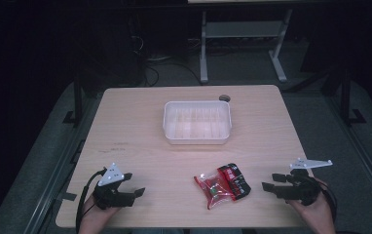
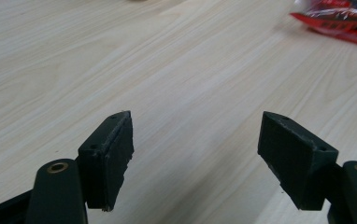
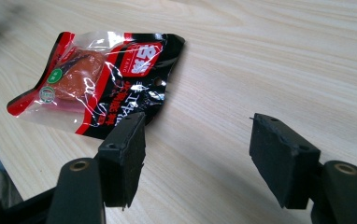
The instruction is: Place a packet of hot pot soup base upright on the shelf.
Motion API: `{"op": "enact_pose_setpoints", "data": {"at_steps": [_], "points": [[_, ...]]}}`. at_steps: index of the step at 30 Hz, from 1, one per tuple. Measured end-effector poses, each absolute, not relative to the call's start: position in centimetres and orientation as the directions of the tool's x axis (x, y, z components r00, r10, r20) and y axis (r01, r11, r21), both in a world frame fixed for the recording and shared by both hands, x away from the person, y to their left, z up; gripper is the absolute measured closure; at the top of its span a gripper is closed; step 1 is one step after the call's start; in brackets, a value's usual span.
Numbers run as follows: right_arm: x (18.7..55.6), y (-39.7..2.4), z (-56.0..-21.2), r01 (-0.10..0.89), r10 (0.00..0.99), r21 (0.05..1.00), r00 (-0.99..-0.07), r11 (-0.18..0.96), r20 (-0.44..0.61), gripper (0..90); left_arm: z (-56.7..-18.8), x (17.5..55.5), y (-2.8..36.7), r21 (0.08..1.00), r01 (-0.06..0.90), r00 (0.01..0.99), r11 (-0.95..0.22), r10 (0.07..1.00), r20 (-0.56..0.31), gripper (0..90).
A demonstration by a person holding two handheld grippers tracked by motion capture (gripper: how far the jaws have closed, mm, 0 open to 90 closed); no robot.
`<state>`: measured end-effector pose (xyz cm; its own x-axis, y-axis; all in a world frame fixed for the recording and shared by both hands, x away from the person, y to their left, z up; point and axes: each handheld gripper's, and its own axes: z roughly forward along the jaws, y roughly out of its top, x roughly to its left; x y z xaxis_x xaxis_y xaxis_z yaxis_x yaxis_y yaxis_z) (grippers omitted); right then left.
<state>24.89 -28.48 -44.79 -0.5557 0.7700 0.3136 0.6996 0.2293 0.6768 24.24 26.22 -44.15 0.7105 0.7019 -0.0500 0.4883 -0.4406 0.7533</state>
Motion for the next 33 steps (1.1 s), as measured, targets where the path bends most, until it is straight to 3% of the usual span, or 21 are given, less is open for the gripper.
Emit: {"op": "enact_pose_setpoints", "data": {"at_steps": [13, 23, 28, 33], "points": [[25.6, -27.6, -44.8, 0.696, 0.766, 0.67, -0.57, 0.257, 0.298, 34.2, -43.4, 23.5, 22.0, 0.738, 0.426, 0.785, -0.524, 0.619, -0.014, 26.4], [25.2, -28.3, -44.7, 0.699, 0.765, 0.684, -0.554, 0.211, 0.33, 34.0, -42.4, 23.1, 15.7, 0.708, 0.327, 0.867, -0.626, 0.498, 0.04, 26.3], [25.2, -28.0, -44.8, 0.703, 0.758, 0.679, -0.556, 0.21, 0.341, 34.0, -42.2, 23.7, 12.1, 0.691, 0.302, 0.909, -0.656, 0.417, -0.001, 25.6], [25.3, -27.7, -44.9, 0.704, 0.753, 0.678, -0.56, 0.212, 0.346, 33.9, -42.0, 24.6, 9.8, 0.686, 0.286, 0.919, -0.669, 0.394, 0.001, 25.8]]}}
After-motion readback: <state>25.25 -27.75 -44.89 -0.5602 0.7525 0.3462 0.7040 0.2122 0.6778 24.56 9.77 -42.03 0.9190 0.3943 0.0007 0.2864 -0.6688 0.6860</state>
